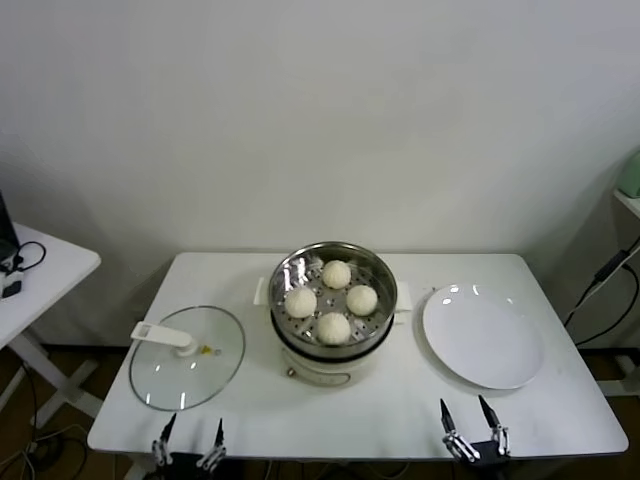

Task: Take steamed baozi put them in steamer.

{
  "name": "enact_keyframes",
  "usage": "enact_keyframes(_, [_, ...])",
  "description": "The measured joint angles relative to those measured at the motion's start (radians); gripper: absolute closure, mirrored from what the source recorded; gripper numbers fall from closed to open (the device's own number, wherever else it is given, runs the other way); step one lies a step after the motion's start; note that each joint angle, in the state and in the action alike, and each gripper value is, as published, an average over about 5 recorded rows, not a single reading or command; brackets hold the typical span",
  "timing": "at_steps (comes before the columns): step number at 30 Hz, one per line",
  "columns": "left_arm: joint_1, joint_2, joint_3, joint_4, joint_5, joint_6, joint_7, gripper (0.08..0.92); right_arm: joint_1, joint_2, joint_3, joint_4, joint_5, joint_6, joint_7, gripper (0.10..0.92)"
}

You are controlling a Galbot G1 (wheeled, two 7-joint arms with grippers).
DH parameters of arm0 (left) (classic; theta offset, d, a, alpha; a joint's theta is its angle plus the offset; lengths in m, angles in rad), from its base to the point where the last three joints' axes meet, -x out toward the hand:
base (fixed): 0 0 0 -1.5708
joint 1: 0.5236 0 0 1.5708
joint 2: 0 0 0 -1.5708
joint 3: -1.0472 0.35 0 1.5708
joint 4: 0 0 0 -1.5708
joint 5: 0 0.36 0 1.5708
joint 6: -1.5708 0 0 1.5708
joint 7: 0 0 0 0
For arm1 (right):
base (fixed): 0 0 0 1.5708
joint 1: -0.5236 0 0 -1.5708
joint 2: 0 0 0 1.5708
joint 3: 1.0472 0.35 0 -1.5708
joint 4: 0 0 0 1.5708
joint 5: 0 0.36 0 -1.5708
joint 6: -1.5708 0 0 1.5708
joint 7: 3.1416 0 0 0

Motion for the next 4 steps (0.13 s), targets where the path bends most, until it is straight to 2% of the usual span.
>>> enact_keyframes(4, [0.001,0.0,0.0,-0.001,0.0,-0.001,0.0,0.177,0.001,0.001,-0.002,0.0,-0.002,0.0,0.002,0.203])
